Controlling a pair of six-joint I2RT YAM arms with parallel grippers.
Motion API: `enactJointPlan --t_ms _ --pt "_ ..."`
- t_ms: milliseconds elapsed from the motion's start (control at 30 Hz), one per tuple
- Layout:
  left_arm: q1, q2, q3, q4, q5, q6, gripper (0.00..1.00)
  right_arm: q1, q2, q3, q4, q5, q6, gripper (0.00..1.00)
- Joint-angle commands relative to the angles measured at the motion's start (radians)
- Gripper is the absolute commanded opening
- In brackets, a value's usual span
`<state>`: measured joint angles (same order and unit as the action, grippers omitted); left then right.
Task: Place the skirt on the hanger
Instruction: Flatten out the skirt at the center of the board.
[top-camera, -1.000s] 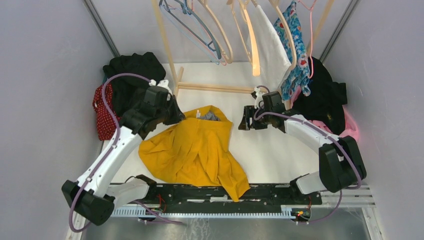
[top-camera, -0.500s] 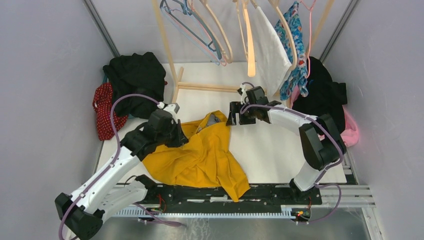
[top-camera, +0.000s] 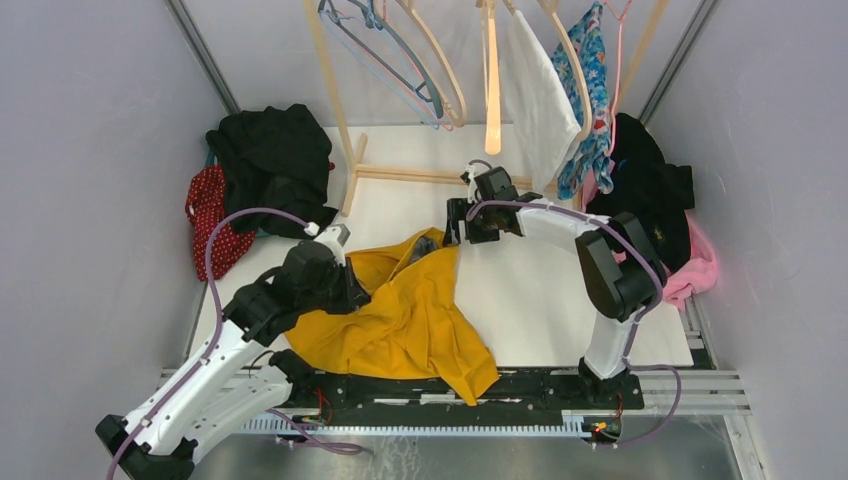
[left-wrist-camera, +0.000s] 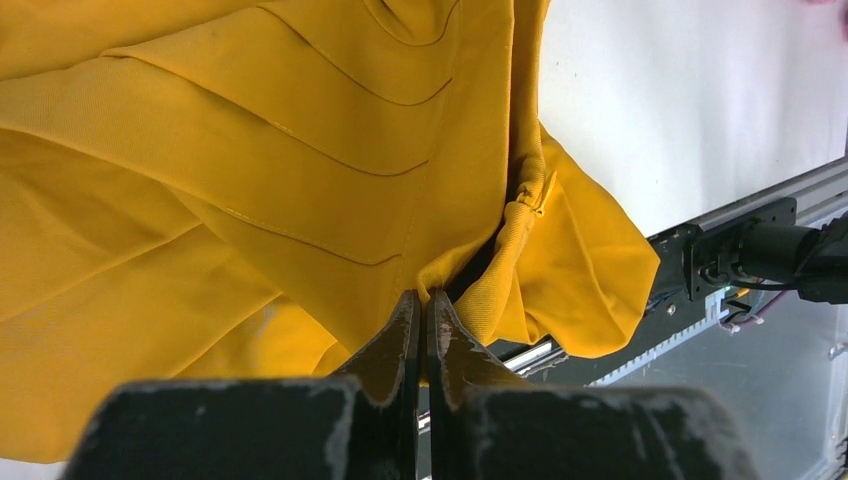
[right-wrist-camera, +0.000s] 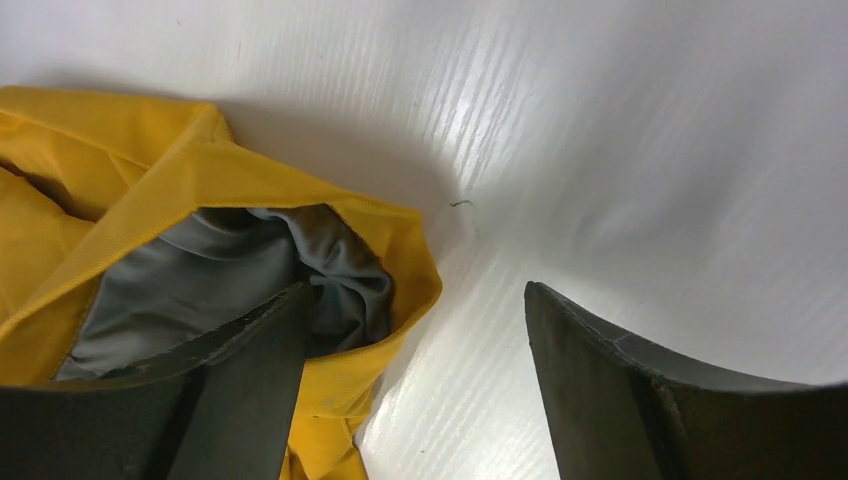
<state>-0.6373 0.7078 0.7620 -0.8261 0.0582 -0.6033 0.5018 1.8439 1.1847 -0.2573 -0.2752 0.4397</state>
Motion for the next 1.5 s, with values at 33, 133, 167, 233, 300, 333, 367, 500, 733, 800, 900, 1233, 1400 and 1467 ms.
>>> enactJointPlan --t_ms 33,133,167,233,300,333,367,500,733,800,900,1233,1400,1467 --pt "-0.004 -0.017 0.000 -0.011 0.016 -0.042 0.03 0.070 0.033 -0.001 -0.002 0.021 -0.023 0.79" --pt "-0.005 -0.021 0.009 -0.017 0.014 -0.042 0.03 0.090 0.034 -0.022 -0.003 0.034 -0.024 0.65" --pt "-0.005 -0.021 0.019 -0.022 0.008 -0.044 0.03 0.093 0.022 -0.031 -0.004 0.042 -0.024 0.60" --pt "-0.004 -0.008 0.051 -0.039 0.001 -0.052 0.03 0.099 -0.022 -0.049 -0.014 0.066 -0.024 0.44" --pt "-0.006 0.011 0.096 -0.064 0.010 -0.062 0.03 0.102 -0.102 -0.079 -0.035 0.103 -0.029 0.17" --pt "-0.004 0.015 0.118 -0.065 0.019 -0.063 0.03 0.104 -0.158 -0.097 -0.048 0.126 -0.032 0.04" --pt "-0.004 0.019 0.148 -0.067 0.025 -0.062 0.03 0.105 -0.216 -0.117 -0.065 0.149 -0.037 0.01" --pt "-0.004 0.054 0.243 -0.082 0.032 -0.040 0.03 0.110 -0.474 -0.179 -0.165 0.244 -0.058 0.01" --pt "-0.005 0.175 0.411 -0.046 0.043 0.007 0.03 0.110 -0.800 -0.123 -0.335 0.411 -0.073 0.01" --pt "-0.004 0.232 0.470 -0.030 0.022 0.025 0.03 0.109 -0.804 -0.073 -0.349 0.449 -0.089 0.01" --pt "-0.002 0.338 0.572 0.011 0.008 0.055 0.03 0.109 -0.752 0.012 -0.361 0.506 -0.102 0.01" --pt "0.210 0.680 1.112 0.022 0.084 0.159 0.03 0.087 -0.566 0.364 -0.249 0.615 -0.203 0.01" --pt "0.221 0.699 1.260 -0.015 0.087 0.178 0.03 0.087 -0.597 0.459 -0.274 0.585 -0.229 0.01" --pt "0.221 0.634 1.179 0.008 0.083 0.180 0.03 0.087 -0.646 0.395 -0.272 0.574 -0.222 0.01"
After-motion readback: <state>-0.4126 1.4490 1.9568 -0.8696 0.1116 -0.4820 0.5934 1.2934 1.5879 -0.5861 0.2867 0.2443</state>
